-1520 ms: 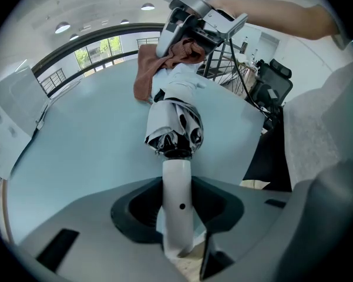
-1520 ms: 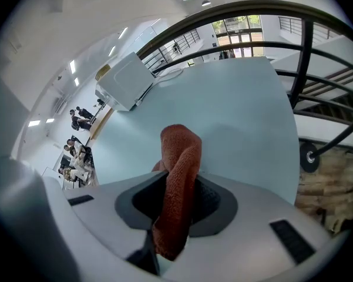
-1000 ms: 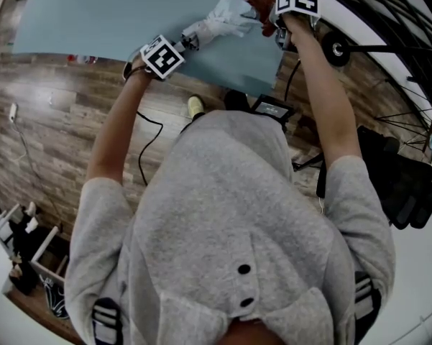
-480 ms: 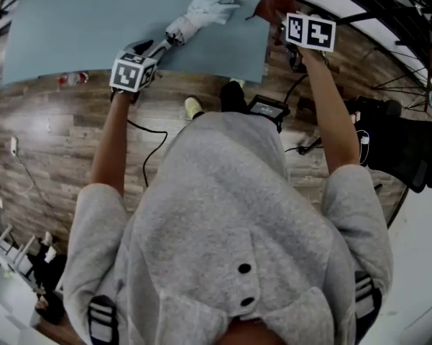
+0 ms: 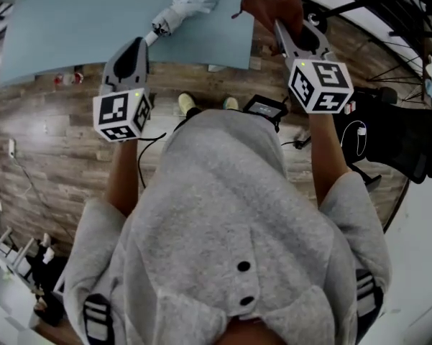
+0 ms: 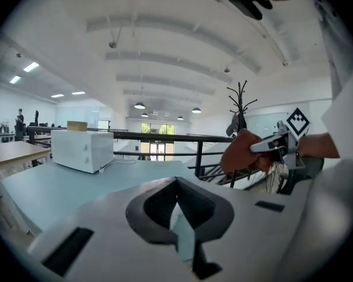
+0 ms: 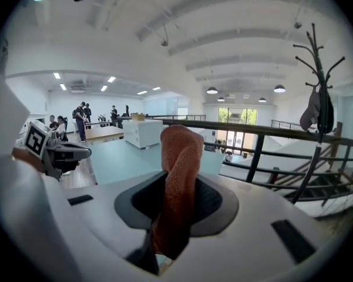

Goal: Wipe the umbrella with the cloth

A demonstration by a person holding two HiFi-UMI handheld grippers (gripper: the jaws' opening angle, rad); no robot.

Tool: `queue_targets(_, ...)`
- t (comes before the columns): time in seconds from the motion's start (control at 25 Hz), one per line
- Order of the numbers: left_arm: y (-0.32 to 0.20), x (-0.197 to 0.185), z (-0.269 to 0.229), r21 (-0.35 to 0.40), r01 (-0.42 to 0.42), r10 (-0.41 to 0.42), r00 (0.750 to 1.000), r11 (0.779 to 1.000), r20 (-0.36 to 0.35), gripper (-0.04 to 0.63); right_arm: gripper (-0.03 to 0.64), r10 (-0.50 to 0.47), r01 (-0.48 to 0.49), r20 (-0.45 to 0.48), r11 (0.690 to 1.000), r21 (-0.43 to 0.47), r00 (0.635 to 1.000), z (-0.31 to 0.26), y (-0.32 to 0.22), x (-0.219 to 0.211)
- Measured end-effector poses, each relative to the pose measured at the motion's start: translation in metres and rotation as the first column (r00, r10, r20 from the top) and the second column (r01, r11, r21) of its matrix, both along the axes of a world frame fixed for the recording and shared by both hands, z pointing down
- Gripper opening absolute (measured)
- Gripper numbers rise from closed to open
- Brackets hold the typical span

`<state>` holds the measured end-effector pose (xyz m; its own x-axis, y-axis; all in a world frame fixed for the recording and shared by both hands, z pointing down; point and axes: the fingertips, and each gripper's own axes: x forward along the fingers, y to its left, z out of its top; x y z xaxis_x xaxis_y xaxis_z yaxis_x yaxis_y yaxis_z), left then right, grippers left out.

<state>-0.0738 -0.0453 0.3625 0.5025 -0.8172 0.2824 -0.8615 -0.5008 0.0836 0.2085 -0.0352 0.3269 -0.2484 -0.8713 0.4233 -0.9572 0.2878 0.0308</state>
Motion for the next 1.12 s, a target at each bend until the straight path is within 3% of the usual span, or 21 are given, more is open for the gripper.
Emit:
queue_targets(0.16,0.044,0.047,-0.043,0.066,0.067,-0.064,0.997,0.996,-0.047,0.015,0.109,-0.015,0.012,0.027,0.995,0.099,1.0,-0.027,0.043,0.014)
queue_targets(0.48,0.091,0.128,-0.071,0.139,0.099,-0.094,0.995,0.985,-0.04,0.015,0.109,-0.108,0.095,0.083,0.984,0.148,0.991,-0.03,0.093,0.056)
queue_targets(0.72,0.106,0.153,-0.068,0.134,0.091,-0.09,0.996,0.987,-0.017,0.015,0.107,-0.107,0.087,0.11,0.981,0.171,0.988,-0.032,0.103,0.081)
queue_targets(1.12,0.11,0.165,-0.074,0.14,0.095,-0.095,0.995,0.986,-0.004,0.015,0.107,-0.126,0.107,0.095,0.977,0.187,0.987,-0.038,0.103,0.09)
